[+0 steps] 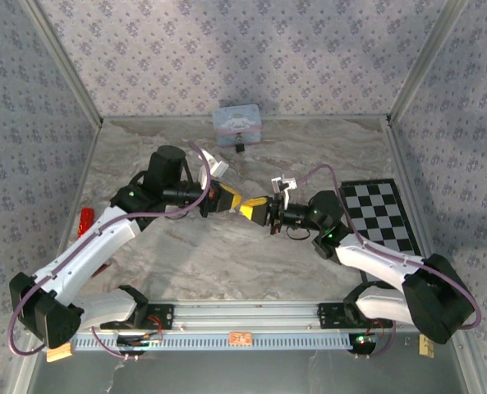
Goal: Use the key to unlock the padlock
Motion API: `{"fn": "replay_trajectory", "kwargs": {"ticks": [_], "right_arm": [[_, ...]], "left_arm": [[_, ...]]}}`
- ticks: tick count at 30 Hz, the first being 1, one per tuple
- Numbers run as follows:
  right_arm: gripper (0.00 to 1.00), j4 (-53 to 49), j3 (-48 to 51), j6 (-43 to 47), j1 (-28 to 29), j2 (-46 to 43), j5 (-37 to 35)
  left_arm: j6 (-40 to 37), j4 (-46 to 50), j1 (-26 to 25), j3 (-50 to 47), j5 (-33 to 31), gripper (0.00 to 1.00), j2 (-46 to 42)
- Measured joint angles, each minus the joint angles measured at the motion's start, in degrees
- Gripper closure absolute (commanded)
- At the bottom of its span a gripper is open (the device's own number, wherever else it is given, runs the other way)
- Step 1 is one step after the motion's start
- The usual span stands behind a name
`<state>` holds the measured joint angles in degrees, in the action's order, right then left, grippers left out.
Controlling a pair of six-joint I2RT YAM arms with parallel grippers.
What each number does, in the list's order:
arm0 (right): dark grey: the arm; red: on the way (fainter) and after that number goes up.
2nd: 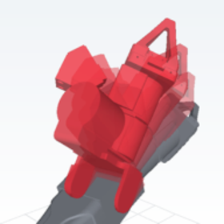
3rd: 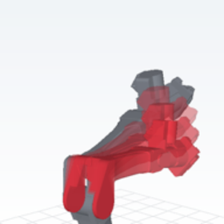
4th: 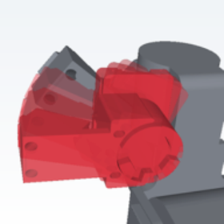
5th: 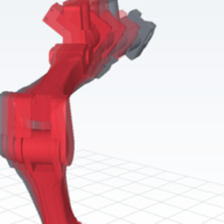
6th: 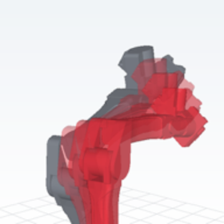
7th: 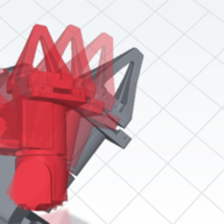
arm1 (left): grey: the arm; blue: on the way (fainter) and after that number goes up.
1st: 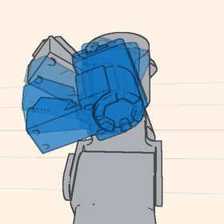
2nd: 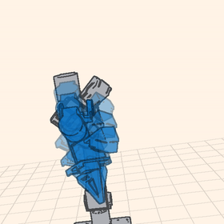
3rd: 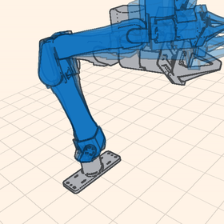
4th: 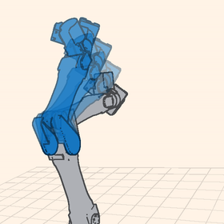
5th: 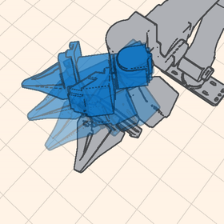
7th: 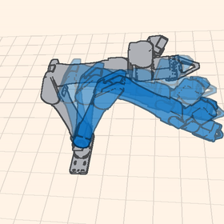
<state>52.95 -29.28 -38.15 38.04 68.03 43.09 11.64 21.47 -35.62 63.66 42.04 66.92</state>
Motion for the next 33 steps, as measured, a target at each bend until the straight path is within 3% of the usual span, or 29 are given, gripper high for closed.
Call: {"fn": "replay_trajectory", "kwargs": {"ticks": [2,4,8,10,16,20,25,33], "right_arm": [[1.0,0.0,0.0,-0.02,0.0,0.0,0.02],[1.0,-0.07,0.0,0.0,0.0,0.0,-0.02],[1.0,-4.28,-0.02,0.74,-0.04,-1.79,-2.49],[1.0,-9.18,-0.02,2.32,-0.72,-4.04,-5.29],[1.0,-18.6,1.9,3.82,-7.13,-9.88,-11.85],[1.0,-27.8,2.14,5.01,-8.09,-11.72,-16.0],[1.0,-36.2,2.14,5.2,-8.2,-14.91,-20.22],[1.0,-40.76,3.54,5.18,-8.2,-19.71,-22.4]], "left_arm": [[0.02,-0.28,0.0,-0.26,-0.04,1.0,-0.2],[0.22,-0.52,0.0,-0.42,-0.33,0.9,-0.35],[1.09,-1.75,0.35,-1.88,-4.26,0.56,-1.11],[1.99,-3.89,1.66,-5.14,-8.57,0.47,-3.26],[7.89,-8.33,11.63,-12.83,-15.91,0.43,-6.78],[10.36,-11.52,13.11,-12.74,-18.08,0.4,-1.84],[13.18,-13.44,13.07,-7.5,-21.59,0.37,12.63],[14.38,-15.63,12.72,7.37,-25.99,0.36,34.14]]}}
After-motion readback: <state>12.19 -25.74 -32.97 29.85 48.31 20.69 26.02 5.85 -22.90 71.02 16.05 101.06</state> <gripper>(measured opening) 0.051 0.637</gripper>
